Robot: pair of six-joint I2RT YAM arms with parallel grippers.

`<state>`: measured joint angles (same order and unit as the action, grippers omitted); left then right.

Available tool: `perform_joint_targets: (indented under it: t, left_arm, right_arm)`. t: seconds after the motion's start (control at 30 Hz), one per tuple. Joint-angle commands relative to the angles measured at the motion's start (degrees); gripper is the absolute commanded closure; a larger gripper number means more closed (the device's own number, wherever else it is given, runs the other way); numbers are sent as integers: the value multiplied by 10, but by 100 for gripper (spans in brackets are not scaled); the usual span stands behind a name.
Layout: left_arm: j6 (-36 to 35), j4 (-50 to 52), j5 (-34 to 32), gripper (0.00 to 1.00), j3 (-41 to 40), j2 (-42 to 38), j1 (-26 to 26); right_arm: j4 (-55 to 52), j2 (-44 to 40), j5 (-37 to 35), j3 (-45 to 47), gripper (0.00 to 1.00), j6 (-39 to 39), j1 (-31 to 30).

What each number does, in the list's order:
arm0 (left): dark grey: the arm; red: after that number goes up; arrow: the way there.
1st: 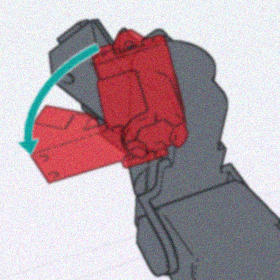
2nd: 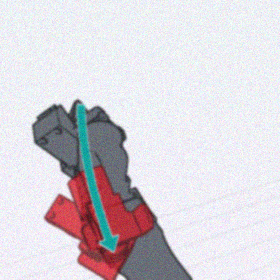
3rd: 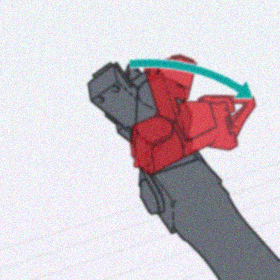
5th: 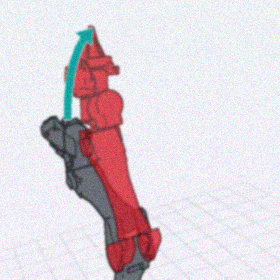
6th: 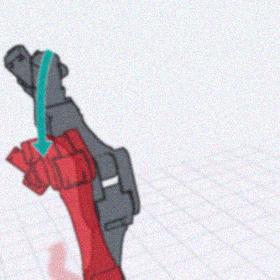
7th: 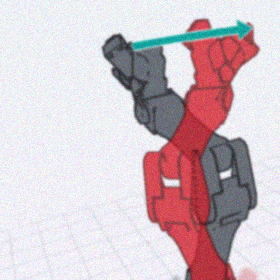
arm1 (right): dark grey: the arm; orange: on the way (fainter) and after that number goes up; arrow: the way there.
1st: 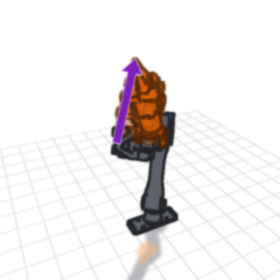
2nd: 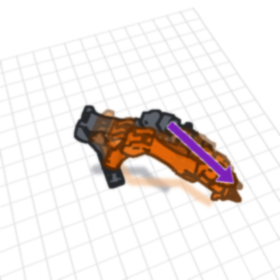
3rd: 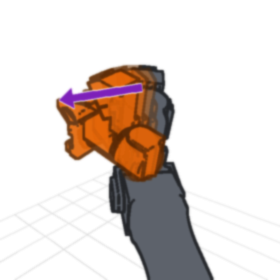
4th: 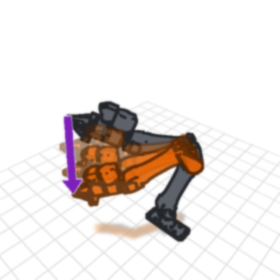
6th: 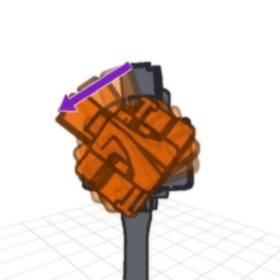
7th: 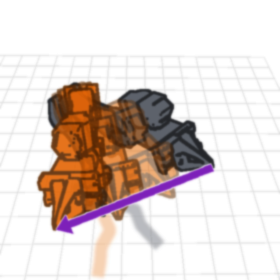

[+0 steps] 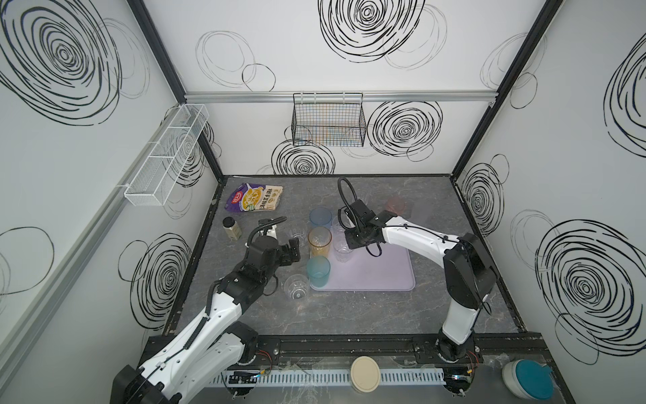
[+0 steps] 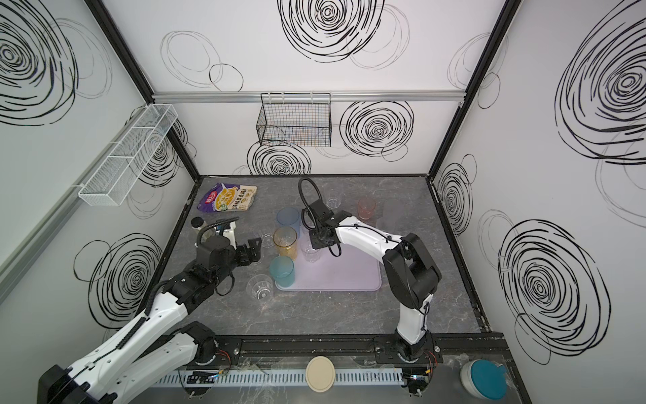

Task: Place the glasses into the tray
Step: Place the glass on the tray, then pick up the glass from the top-center of the table.

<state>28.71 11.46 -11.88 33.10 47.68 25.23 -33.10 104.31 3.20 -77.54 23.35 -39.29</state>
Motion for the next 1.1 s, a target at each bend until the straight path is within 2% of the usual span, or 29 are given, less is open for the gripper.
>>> perform_joint_targets:
  t: [0.0, 0.13, 0.3, 0.4, 0.5, 0.6, 0.7, 0.87, 1.07]
  left_arm:
    - [-3, -28, -11, 4, 1, -2, 3]
    - [-7, -21, -1, 4, 11, -2, 5]
    - [-36, -13, -6, 4, 33, 0, 29]
    - [-62, -12, -36, 4, 51, 23, 70]
    - [-81, -12, -80, 4, 71, 55, 138]
    - [-90, -18, -111, 4, 84, 78, 191]
    - [-92, -34, -125, 4, 83, 88, 218]
    - [-85, -44, -133, 4, 64, 81, 221]
    - [-86, -44, -147, 4, 46, 71, 219]
  right_arm:
    - [-15, -13, 14, -21, 80, 5, 8]
    - [-21, -41, 60, -28, 72, 0, 49]
    - [25, -91, 130, -24, 61, 7, 139]
    - [83, -99, 134, -8, 55, 35, 185]
    - [149, -92, 142, -2, 51, 77, 224]
    - [186, -65, 116, -22, 48, 103, 245]
    - [181, -12, 97, -72, 47, 103, 253]
    - [129, 85, 83, -169, 45, 96, 253]
    - [121, 157, 78, -224, 45, 85, 252]
